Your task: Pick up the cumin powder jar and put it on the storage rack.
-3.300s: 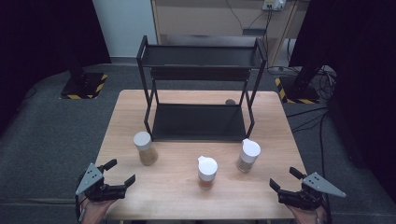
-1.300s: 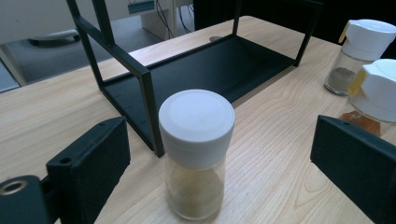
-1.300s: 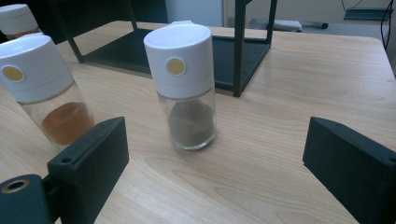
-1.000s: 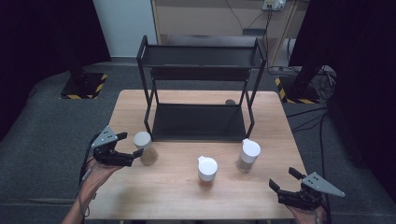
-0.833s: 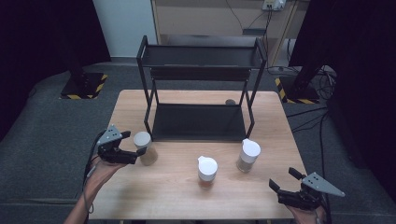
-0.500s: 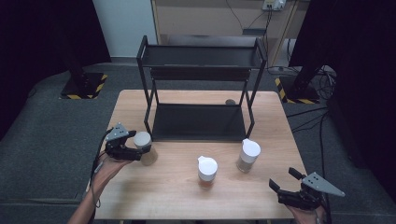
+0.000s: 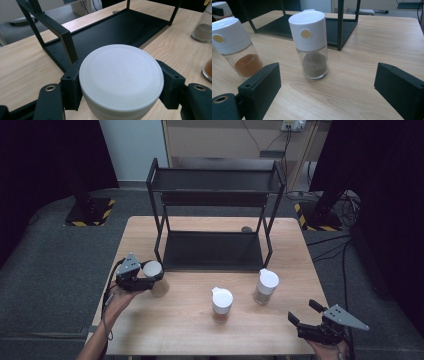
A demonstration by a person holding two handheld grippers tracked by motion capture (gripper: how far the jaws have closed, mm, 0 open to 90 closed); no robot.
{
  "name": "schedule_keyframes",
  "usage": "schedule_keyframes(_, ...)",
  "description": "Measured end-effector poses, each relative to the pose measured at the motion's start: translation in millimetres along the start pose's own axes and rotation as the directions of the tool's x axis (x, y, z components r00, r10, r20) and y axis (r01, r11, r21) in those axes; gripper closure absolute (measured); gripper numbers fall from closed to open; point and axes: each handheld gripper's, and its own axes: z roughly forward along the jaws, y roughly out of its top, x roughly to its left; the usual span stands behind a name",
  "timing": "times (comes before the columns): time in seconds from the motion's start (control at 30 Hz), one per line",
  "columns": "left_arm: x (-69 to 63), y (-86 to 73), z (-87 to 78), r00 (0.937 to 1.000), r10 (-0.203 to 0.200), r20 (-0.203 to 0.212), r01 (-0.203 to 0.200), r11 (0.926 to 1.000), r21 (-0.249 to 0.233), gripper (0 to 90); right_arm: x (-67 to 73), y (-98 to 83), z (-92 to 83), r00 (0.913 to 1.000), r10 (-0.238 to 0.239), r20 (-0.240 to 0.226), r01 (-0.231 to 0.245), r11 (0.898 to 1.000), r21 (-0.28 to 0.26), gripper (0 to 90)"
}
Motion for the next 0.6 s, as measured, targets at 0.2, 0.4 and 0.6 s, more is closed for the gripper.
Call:
schedule_keyframes(0.2, -1.5, 6.2, -0.2, 0.9994, 0.025, 0.023, -0.025, 0.9997, 0.006, 32.7, 0.2, 0.0, -0.1, 1.0000, 0.000, 0.000, 0.000, 1.000, -0.001, 7.2)
schedule_keyframes(0.4, -3.5, 16.2, 1.8, 0.9964, 0.042, 0.074, -0.042, 0.9991, -0.007, 32.7, 0.3, 0.3, 0.3, 1.0000, -0.005, -0.002, 0.005, 1.000, 0.001, 7.2)
schedule_keyframes(0.6, -6.6, 33.2, 7.2, 0.9903, 0.064, 0.124, -0.062, 0.9979, -0.020, 32.7, 0.2, 0.2, 0.1, 1.0000, -0.004, -0.002, 0.004, 1.000, 0.000, 7.2)
